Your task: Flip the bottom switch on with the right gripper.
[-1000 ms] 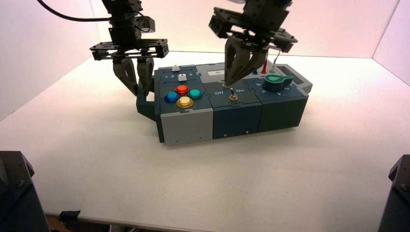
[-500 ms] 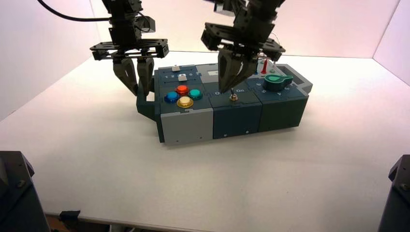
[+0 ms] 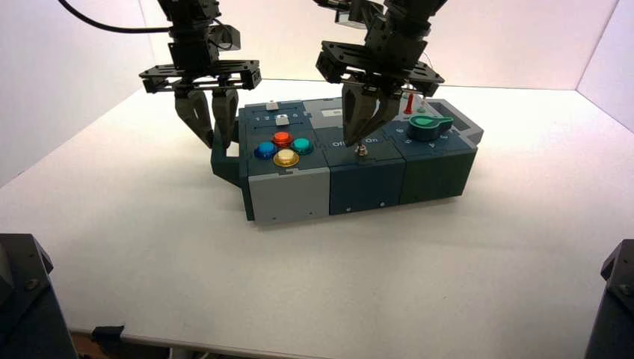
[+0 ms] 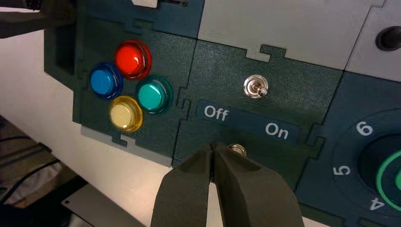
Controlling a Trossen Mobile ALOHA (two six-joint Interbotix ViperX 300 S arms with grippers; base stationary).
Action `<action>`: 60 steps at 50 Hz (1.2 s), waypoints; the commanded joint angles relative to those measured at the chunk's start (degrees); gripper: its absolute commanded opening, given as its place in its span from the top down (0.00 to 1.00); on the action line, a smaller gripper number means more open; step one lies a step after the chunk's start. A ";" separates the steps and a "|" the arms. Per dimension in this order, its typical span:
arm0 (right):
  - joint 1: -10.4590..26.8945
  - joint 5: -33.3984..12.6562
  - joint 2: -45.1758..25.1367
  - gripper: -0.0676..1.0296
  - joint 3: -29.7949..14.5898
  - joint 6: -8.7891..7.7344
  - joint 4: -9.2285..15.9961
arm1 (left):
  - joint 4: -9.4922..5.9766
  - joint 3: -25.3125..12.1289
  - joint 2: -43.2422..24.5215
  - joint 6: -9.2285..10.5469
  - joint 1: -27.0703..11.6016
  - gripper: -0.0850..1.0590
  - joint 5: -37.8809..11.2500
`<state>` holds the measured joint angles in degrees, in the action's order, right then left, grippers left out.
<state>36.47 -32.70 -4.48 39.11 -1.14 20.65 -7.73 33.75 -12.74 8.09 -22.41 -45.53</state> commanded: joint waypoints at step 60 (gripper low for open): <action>-4.66 -2.29 0.53 0.96 -2.99 -0.70 -5.71 | 0.09 -0.70 -0.09 -1.58 0.97 0.95 0.70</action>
<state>31.73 -34.89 -5.98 37.71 -1.58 14.94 -7.91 33.66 -13.18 8.00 -21.88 -45.62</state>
